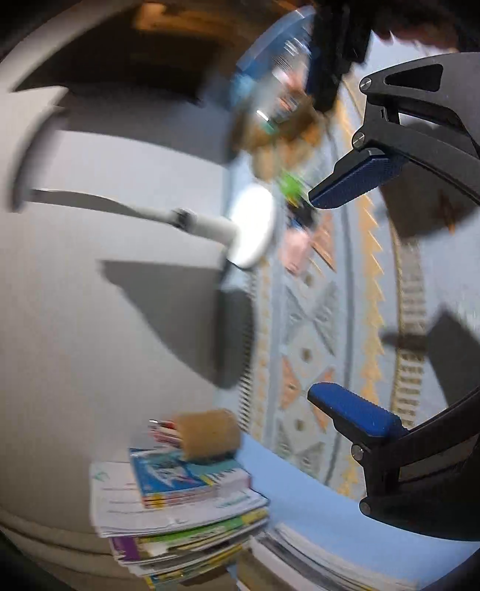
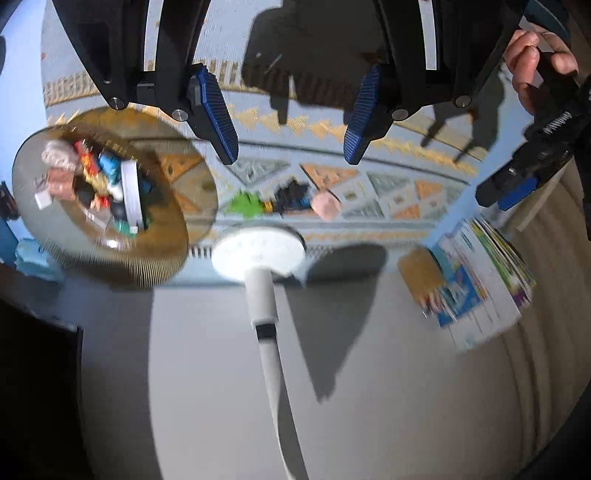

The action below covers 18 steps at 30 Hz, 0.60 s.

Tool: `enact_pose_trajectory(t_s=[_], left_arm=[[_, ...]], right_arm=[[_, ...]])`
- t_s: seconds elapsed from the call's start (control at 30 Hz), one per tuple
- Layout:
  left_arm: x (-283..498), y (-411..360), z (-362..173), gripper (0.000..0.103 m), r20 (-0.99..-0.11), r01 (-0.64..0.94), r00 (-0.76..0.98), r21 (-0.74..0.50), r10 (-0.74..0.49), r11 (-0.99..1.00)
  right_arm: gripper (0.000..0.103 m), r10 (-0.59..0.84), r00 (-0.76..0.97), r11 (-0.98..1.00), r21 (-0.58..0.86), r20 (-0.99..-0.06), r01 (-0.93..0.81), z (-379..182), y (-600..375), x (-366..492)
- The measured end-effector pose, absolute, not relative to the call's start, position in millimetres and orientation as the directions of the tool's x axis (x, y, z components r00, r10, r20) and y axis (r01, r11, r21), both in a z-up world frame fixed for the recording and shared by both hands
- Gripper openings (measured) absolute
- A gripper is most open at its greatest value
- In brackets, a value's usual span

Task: Organize rigid objects
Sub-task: 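Move both grippers back toward the remaining pile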

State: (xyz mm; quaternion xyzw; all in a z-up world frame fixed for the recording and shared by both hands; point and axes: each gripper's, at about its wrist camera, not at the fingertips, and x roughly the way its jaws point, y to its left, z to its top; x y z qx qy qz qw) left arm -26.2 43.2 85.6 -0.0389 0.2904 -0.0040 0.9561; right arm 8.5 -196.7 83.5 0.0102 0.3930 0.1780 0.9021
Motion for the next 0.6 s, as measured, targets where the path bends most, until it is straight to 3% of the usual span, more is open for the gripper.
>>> enact_pose_trajectory(t_s=[0.13,0.3,0.6], left_arm=[[-5.2,46.6,40.6,0.095,-0.658,-0.020,0.751,-0.101,-0.051,0.995],[-4.8,45.1,33.8,0.095,-0.655,-0.038,0.755,-0.078,-0.023,0.996],[-2.1,35.2,26.6,0.095,-0.684,-0.038,0.729,-0.005,0.025,0.999]], right_arm=[[0.058,0.293,0.584,0.946,0.139,-0.757,-0.294,48.1,-190.0,17.8],[0.058,0.199,0.588,0.960,0.033,-0.784,-0.280,21.0,-183.7,22.8],[0.058,0.191,0.596,0.957,0.013,-0.780,-0.290,11.0,-178.0,23.8]])
